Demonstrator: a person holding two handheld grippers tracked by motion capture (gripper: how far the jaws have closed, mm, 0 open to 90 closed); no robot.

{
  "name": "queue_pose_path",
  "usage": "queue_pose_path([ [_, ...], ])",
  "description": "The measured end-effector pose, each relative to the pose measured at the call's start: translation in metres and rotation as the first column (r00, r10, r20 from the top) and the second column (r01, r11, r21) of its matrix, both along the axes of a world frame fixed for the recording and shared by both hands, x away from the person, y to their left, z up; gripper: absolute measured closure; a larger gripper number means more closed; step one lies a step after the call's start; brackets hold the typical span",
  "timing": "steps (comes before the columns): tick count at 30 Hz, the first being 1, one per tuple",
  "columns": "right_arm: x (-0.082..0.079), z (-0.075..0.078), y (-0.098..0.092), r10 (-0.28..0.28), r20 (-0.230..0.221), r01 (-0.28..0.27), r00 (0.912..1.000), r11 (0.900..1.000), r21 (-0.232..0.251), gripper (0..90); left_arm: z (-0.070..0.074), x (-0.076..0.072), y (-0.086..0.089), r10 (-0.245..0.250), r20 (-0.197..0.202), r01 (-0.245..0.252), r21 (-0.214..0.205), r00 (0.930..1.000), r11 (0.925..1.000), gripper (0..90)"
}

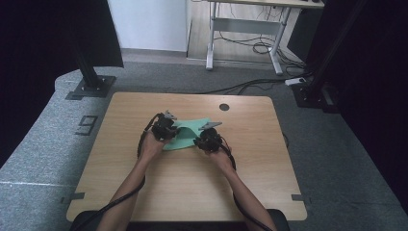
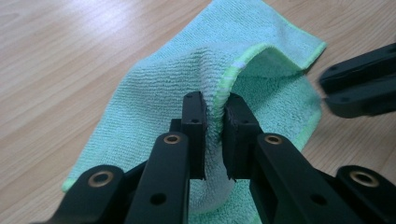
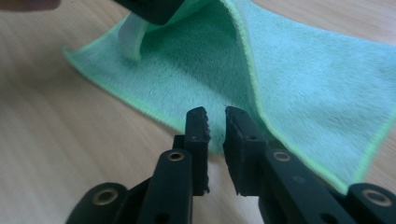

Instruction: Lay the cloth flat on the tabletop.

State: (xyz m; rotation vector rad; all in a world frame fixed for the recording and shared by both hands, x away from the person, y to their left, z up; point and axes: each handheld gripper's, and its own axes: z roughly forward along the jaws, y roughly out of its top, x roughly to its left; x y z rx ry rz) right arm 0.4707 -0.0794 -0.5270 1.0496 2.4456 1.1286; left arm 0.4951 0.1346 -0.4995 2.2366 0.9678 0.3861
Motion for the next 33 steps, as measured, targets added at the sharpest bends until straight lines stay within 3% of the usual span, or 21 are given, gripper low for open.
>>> queue_pose_path([
  [6, 0.008, -0.015, 0.009, 0.004, -0.027, -0.005, 0.9996, 0.9993, -0.036, 85.2, -0.003, 0.001, 0.002, 0.002, -0.003, -0.002, -0.014, 1.0, 0.9999, 82.8],
  [8, 0.008, -0.015, 0.005, 0.003, -0.041, -0.004, 0.9992, 0.9998, -0.02, 86.0, -0.003, 0.0, 0.003, 0.005, -0.002, -0.005, -0.024, 1.0, 0.9997, 82.9],
  [12, 0.0, -0.014, 0.001, 0.019, -0.046, -0.02, 0.9988, 0.9992, -0.035, 86.1, -0.002, -0.001, 0.005, 0.006, 0.003, -0.005, -0.032, 1.0, 0.9995, 82.9],
  [17, -0.021, -0.014, -0.008, 0.045, -0.047, -0.047, 0.9979, 0.9982, -0.038, 85.6, 0.003, -0.009, 0.007, -0.026, 0.006, 0.026, -0.038, 0.9996, 0.9989, 82.0],
  [21, -0.049, -0.016, -0.025, 0.072, -0.061, -0.072, 0.9956, 0.9974, -0.004, 85.0, 0.005, -0.02, 0.007, -0.07, -0.004, 0.07, -0.039, 0.9975, 0.9968, 80.6],
  [26, -0.073, -0.014, -0.033, 0.091, -0.066, -0.093, 0.9937, 0.9952, -0.03, 84.4, 0.008, -0.037, 0.005, -0.121, 0.001, 0.121, -0.015, 0.9927, 0.9926, 80.2],
  [30, -0.095, -0.014, -0.041, 0.107, -0.08, -0.109, 0.991, 0.9939, -0.018, 83.9, 0.015, -0.04, 0.004, -0.123, 0.013, 0.123, -0.005, 0.9923, 0.9923, 80.3],
  [33, -0.109, -0.014, -0.045, 0.123, -0.083, -0.125, 0.9889, 0.9919, -0.02, 83.6, 0.021, -0.033, 0.004, -0.099, 0.012, 0.099, 0.011, 0.995, 0.995, 80.2],
])
